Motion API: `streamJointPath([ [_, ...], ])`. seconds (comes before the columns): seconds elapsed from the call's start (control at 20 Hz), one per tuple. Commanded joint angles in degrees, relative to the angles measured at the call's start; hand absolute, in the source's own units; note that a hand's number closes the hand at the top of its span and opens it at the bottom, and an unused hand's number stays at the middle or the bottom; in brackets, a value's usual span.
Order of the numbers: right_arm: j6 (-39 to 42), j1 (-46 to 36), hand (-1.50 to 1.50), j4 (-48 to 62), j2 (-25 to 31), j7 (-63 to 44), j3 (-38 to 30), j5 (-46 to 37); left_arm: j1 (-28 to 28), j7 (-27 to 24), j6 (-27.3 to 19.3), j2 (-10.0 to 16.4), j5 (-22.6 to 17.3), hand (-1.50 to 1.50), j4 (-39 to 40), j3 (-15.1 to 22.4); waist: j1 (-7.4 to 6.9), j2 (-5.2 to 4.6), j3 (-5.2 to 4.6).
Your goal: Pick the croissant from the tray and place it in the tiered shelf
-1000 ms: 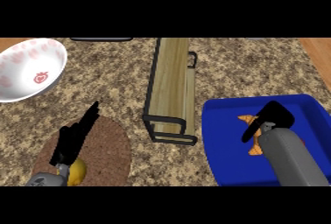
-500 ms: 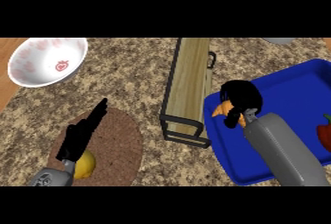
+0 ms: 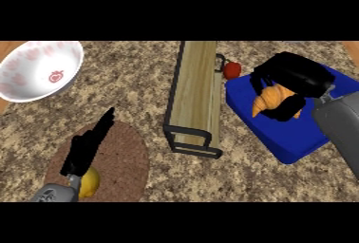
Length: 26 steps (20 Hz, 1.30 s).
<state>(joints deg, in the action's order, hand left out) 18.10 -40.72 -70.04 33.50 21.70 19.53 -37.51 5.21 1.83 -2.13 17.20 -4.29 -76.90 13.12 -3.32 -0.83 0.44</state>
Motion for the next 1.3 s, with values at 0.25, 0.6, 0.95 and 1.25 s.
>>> streamJointPath([
  [0.25,14.0,-13.4,1.50,17.2,7.4,23.7,-16.2,18.7,-1.5,0.4,-1.0,-0.4,1.2,0.00,-1.1,0.4,-0.02,-0.01,-0.36],
  [0.6,13.3,-29.8,1.50,30.2,1.5,18.2,-14.3,16.6,1.2,0.5,-0.2,-1.3,1.7,0.00,2.5,-0.6,0.35,-0.05,-0.49],
  [0.95,5.7,-40.4,1.50,40.8,-8.8,11.6,-13.9,13.6,0.6,1.2,0.4,-1.7,2.0,0.00,0.2,-0.3,-0.34,-0.17,-0.51],
  [1.25,0.8,-44.1,1.50,46.2,-14.2,15.0,-12.7,9.8,0.0,0.8,0.3,-1.9,3.0,0.00,0.7,-0.8,-0.05,-0.25,-0.50],
])
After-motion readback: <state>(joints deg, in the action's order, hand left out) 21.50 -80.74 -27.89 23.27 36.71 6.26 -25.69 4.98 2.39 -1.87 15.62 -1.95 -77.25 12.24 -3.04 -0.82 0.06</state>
